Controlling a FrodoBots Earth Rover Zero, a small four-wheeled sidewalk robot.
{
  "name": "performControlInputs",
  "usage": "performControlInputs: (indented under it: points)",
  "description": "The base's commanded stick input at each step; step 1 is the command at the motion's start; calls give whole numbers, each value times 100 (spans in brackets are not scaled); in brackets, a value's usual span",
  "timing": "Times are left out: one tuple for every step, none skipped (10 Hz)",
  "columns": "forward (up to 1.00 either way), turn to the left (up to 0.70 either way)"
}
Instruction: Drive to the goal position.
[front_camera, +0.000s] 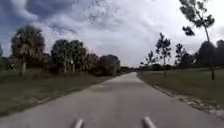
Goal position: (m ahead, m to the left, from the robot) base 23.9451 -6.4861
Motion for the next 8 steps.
performControlInputs:
  points:
    - [69,3]
    - [69,3]
    - [69,3]
    - [69,3]
    - [69,3]
    - [69,3]
    - [69,3]
    - [69,3]
